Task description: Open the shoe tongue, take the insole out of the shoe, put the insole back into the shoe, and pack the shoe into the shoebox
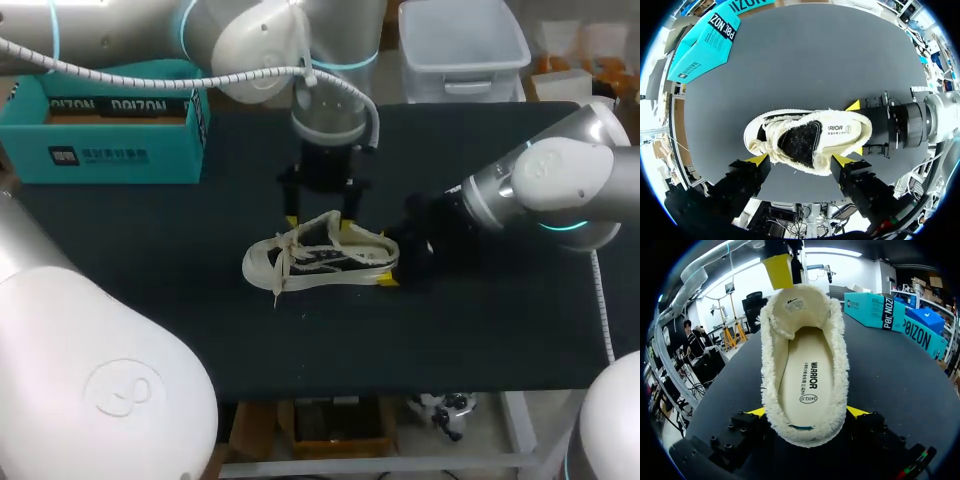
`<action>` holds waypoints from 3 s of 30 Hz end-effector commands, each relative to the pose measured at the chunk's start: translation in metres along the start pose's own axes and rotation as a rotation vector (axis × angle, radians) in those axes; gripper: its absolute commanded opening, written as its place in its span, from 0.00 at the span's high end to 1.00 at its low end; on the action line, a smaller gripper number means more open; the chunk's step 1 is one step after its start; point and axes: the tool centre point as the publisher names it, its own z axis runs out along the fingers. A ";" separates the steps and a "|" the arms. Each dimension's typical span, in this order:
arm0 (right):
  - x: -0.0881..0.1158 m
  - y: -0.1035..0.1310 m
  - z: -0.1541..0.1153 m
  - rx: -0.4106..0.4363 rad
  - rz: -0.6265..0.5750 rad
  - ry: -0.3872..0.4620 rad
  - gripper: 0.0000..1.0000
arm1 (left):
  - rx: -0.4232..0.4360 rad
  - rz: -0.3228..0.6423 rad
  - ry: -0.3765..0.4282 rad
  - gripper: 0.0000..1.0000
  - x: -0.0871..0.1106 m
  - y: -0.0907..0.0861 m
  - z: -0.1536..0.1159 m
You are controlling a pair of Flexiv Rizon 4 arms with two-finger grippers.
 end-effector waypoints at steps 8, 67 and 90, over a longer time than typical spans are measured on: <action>0.000 -0.006 0.006 -0.002 -0.001 0.001 1.00 | 0.000 -0.025 -0.096 0.45 0.014 0.001 0.015; 0.000 -0.006 0.006 -0.002 -0.001 0.001 1.00 | -0.091 0.118 0.616 1.00 -0.117 0.011 0.038; 0.000 -0.006 0.006 -0.002 -0.001 0.001 1.00 | -0.026 0.427 0.558 0.00 -0.086 0.024 -0.013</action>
